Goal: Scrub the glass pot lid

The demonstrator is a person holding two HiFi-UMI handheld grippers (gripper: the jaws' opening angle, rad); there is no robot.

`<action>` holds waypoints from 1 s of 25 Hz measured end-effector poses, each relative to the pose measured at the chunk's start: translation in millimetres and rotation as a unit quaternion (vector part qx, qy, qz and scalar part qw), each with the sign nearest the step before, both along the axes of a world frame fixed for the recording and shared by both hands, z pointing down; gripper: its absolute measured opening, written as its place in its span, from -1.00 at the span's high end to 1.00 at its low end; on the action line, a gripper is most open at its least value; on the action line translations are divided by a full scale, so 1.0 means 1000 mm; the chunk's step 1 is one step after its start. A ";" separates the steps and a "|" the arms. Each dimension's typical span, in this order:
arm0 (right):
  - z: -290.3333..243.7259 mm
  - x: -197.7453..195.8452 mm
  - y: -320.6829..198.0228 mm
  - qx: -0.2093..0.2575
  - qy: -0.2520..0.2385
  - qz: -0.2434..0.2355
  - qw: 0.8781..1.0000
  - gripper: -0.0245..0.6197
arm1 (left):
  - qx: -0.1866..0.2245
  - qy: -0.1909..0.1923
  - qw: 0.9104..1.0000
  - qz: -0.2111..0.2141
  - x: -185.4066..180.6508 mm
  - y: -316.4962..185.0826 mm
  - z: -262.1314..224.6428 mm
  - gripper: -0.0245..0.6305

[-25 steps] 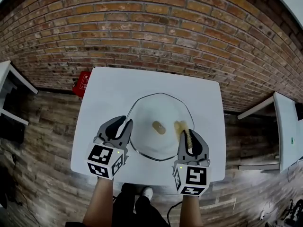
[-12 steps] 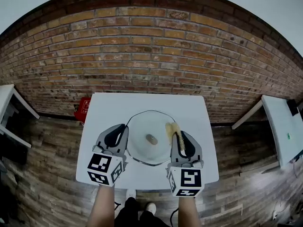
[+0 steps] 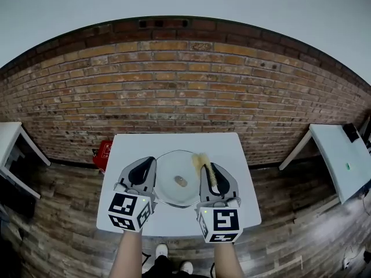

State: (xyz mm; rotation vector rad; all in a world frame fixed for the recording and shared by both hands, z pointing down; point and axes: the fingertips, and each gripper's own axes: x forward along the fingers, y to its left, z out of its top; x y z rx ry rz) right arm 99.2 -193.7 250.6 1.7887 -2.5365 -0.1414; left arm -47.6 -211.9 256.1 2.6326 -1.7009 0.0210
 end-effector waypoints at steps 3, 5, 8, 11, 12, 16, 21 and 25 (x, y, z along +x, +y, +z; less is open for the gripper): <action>-0.015 -0.001 0.011 0.015 -0.002 -0.006 1.000 0.74 | 0.015 -0.002 1.000 0.000 0.005 0.010 -0.016 0.89; -0.024 0.000 0.017 0.024 0.002 -0.008 1.000 0.74 | 0.023 -0.004 1.000 -0.001 0.007 0.016 -0.024 0.89; -0.034 0.001 0.024 0.034 0.004 -0.013 0.999 0.74 | 0.033 -0.007 0.999 -0.005 0.010 0.023 -0.035 0.89; -0.041 0.001 0.029 0.040 0.003 -0.016 0.999 0.74 | 0.041 -0.010 0.999 -0.007 0.010 0.027 -0.044 0.89; -0.043 0.000 0.030 0.041 0.002 -0.017 0.999 0.74 | 0.043 -0.011 0.999 -0.008 0.009 0.028 -0.046 0.89; -0.044 -0.003 0.032 0.044 0.000 -0.022 0.999 0.74 | 0.047 -0.014 0.999 -0.014 0.006 0.032 -0.049 0.89; -0.042 -0.004 0.031 0.039 0.005 -0.023 0.999 0.74 | 0.043 -0.014 0.999 -0.017 0.006 0.032 -0.046 0.89; -0.039 -0.004 0.028 0.033 0.007 -0.022 0.999 0.74 | 0.046 -0.015 0.999 -0.018 0.005 0.029 -0.048 0.89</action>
